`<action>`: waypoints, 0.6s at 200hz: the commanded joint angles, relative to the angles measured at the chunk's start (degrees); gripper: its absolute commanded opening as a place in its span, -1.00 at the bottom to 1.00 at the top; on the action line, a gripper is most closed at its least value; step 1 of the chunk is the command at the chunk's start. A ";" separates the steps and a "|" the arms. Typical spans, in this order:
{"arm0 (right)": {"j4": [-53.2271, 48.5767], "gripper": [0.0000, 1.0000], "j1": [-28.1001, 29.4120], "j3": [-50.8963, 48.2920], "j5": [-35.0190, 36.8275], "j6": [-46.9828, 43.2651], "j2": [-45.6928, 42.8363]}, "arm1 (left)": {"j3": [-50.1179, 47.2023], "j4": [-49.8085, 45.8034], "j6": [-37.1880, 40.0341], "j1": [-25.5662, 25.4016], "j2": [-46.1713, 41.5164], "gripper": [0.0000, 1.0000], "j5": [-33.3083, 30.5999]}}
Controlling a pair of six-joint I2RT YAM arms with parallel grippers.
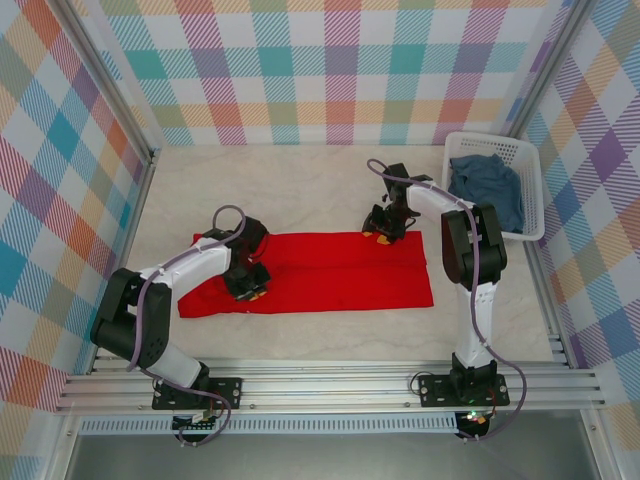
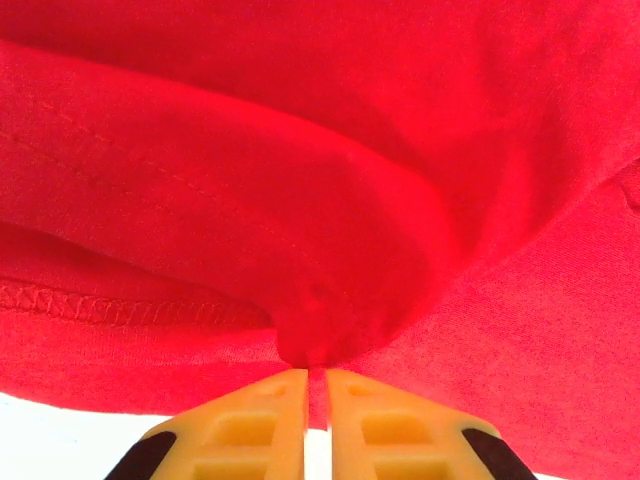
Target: Fold and stack the t-shirts
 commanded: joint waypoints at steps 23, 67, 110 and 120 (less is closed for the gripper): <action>-2.57 -0.15 -0.34 -1.11 2.68 -0.06 3.41 | 2.85 -3.81 -2.74 -0.45 -4.23 -0.45 0.39; -2.69 -0.15 -0.27 -1.20 2.69 -0.06 3.32 | 3.36 -3.78 3.74 2.18 -1.31 -0.10 -3.63; -2.72 -0.15 -0.28 -1.09 2.69 -0.13 3.21 | 0.62 3.48 3.13 2.15 0.75 -0.11 -1.01; -2.52 -0.15 -0.30 -1.22 2.64 0.03 3.14 | 0.59 5.96 3.67 2.11 1.38 -0.18 -0.63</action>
